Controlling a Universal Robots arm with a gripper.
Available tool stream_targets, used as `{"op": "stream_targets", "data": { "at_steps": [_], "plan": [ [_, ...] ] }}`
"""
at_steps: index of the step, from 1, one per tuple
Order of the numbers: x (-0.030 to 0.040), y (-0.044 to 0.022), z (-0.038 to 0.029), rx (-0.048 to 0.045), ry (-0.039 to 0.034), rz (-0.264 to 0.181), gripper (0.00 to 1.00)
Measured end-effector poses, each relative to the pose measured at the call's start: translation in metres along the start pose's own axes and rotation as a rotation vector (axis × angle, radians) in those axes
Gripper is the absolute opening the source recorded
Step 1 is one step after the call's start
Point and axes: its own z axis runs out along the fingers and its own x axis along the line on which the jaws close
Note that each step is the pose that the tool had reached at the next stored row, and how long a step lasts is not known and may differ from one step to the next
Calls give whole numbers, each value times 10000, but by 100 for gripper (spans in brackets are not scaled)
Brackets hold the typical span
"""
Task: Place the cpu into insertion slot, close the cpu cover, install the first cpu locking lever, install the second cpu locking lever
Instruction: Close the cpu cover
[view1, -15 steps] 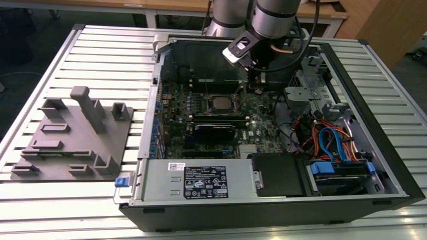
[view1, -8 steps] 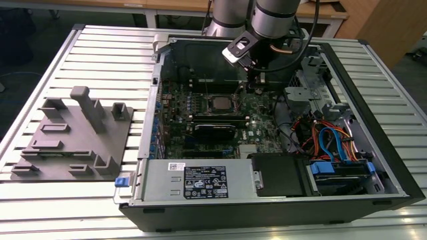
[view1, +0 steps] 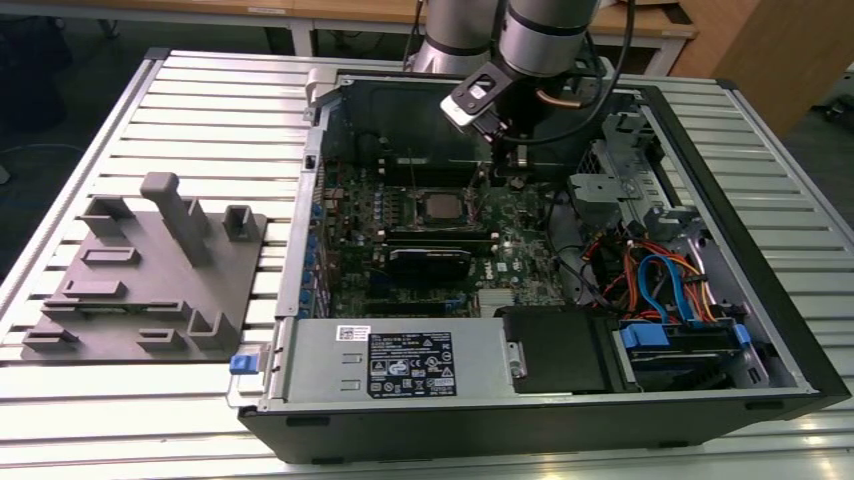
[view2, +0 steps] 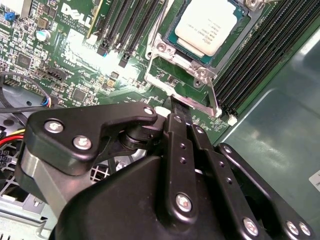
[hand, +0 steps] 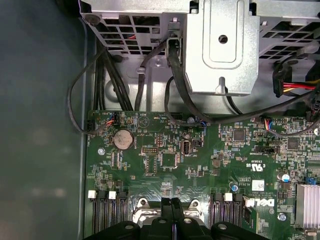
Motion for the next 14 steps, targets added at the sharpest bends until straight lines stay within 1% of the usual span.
{"op": "stream_targets", "data": {
  "at_steps": [14],
  "plan": [
    [0,-28,0,0,0,0,10]
  ]
}}
